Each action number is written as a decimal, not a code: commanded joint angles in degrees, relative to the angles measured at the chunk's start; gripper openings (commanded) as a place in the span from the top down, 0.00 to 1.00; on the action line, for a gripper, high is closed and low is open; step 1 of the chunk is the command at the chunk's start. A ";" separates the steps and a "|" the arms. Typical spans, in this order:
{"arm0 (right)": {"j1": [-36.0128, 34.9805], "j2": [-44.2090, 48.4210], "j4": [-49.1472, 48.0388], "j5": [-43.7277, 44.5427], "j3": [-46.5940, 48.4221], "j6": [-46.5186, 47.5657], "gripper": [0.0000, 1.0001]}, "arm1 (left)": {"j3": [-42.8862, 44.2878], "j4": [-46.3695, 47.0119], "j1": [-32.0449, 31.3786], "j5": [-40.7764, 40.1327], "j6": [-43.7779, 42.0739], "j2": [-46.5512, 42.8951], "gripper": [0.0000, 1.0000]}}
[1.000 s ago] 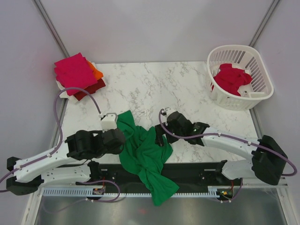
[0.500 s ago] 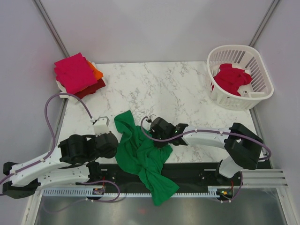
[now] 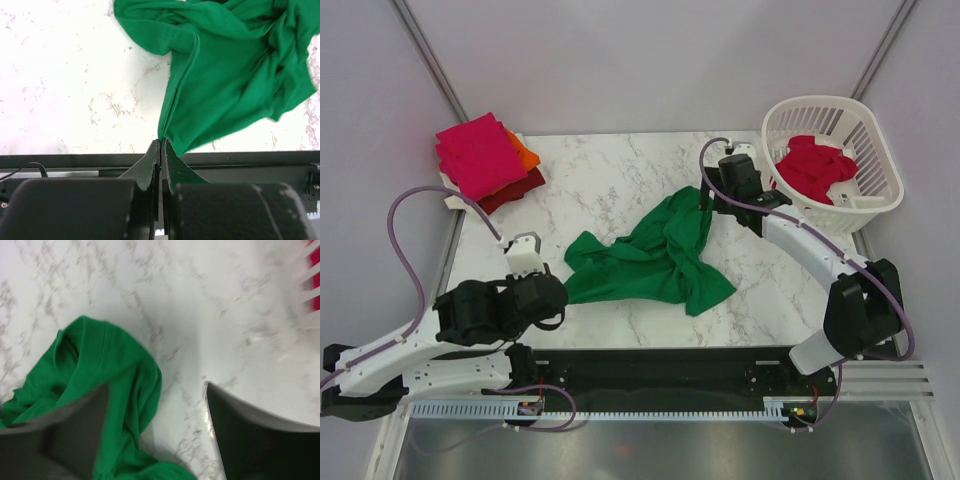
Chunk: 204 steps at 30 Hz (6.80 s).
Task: Fold and stack the t-shirts
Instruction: Flatten the tshirt out
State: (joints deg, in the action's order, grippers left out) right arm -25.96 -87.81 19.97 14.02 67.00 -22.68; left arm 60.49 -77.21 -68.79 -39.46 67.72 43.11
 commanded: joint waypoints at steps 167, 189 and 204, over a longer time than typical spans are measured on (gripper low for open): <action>-0.68 31.21 2.18 -12.01 -25.52 -3.60 0.02 | -21.90 47.94 66.16 32.61 -24.48 24.30 0.26; -0.24 25.41 4.38 -4.19 -27.89 -10.28 0.02 | -25.59 54.44 65.89 32.25 -25.27 29.40 0.63; 9.87 25.23 7.37 -13.23 -34.13 -15.82 0.02 | -27.44 55.15 65.89 34.10 -25.62 25.01 0.98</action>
State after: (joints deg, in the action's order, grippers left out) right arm -16.19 -64.07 26.81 3.09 33.23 -36.36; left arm 33.41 -23.51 -2.76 -5.28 41.50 70.43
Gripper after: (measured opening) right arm 0.979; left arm 0.035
